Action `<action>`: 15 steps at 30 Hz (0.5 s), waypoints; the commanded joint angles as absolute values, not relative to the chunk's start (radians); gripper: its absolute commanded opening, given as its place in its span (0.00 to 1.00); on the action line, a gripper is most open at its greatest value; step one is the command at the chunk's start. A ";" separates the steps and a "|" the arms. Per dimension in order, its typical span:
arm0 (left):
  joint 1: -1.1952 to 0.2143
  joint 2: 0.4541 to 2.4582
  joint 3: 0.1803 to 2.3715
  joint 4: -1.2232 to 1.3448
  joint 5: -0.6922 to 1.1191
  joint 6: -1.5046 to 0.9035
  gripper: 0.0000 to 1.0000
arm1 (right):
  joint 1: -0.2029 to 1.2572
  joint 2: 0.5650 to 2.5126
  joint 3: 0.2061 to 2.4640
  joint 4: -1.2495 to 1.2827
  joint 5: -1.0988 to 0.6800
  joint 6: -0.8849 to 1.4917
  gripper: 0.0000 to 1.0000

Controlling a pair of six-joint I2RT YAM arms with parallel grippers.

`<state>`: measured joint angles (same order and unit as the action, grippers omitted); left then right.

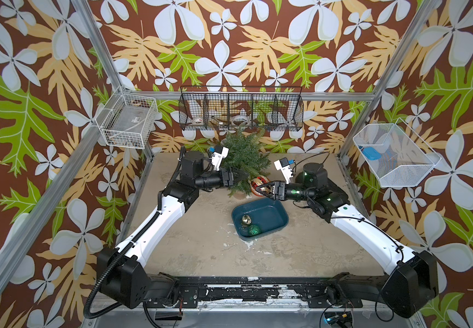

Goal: Decorate the small christmas tree with ornaments
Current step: Hang an ornament on the christmas tree.

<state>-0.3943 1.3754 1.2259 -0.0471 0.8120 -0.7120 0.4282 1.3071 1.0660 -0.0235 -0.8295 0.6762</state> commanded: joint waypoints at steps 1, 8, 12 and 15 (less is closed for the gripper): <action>-0.417 1.388 1.253 -0.052 0.780 -0.689 0.58 | 0.428 1.298 1.070 0.009 -0.830 0.682 0.77; -0.433 1.407 1.286 -0.092 0.704 -0.660 0.23 | 0.428 1.292 1.072 0.010 -0.838 0.683 0.77; -0.435 1.420 1.310 -0.104 0.681 -0.657 0.19 | 0.429 1.286 1.068 0.013 -0.849 0.679 0.77; -0.440 1.427 1.319 -0.108 0.668 -0.654 0.17 | 0.429 1.283 1.065 0.003 -0.847 0.673 0.81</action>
